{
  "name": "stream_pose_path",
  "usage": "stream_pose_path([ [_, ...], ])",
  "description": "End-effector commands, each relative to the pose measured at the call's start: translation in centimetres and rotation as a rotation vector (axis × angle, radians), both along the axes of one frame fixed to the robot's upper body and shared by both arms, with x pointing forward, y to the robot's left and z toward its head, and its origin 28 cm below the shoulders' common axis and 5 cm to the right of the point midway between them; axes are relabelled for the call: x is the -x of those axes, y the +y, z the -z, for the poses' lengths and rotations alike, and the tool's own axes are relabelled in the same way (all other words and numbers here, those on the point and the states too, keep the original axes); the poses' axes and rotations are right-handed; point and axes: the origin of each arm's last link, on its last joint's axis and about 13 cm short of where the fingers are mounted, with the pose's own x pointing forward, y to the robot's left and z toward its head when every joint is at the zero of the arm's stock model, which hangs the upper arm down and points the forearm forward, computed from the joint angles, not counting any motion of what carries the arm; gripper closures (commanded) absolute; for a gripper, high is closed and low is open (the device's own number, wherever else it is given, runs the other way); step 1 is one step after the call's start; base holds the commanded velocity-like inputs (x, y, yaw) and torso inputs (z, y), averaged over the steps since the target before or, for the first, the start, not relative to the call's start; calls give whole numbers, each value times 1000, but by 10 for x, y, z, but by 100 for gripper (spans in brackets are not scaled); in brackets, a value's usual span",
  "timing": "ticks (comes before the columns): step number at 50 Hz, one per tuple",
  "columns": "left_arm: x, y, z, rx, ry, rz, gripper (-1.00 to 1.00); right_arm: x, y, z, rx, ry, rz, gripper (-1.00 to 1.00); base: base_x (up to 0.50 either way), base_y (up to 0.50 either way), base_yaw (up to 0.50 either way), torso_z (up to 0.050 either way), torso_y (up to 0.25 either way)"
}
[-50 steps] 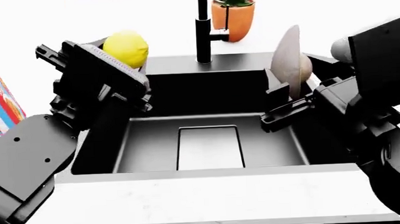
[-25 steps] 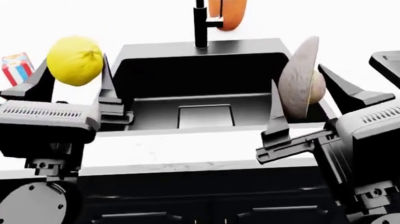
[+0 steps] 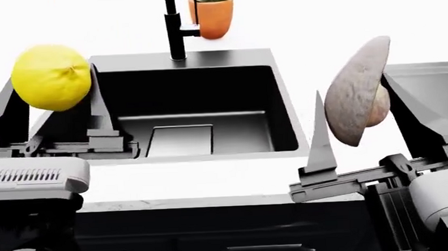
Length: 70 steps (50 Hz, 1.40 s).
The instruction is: Pick up the fruits and vegetables and place them in the sink. Turn on the sink faucet to wash them. Then turn the sink off and put them in the tray.
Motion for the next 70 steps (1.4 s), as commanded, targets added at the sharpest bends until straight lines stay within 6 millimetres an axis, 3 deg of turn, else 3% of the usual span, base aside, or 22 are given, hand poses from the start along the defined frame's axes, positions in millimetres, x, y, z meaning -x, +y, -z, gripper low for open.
stream_pose_path([
  [1,10,-1,-5,24,-36,-16,100,8,-2,-3,-24,-31,14,100,168,-500,0,0,0],
  [39,16,-3,-6,15,-38,13,100,9,-5,-6,-46,-40,40,100,12,-500,0,0,0],
  [70,19,-4,-7,13,-44,18,100,10,-7,-6,-57,-48,42,100,135,-500,0,0,0],
])
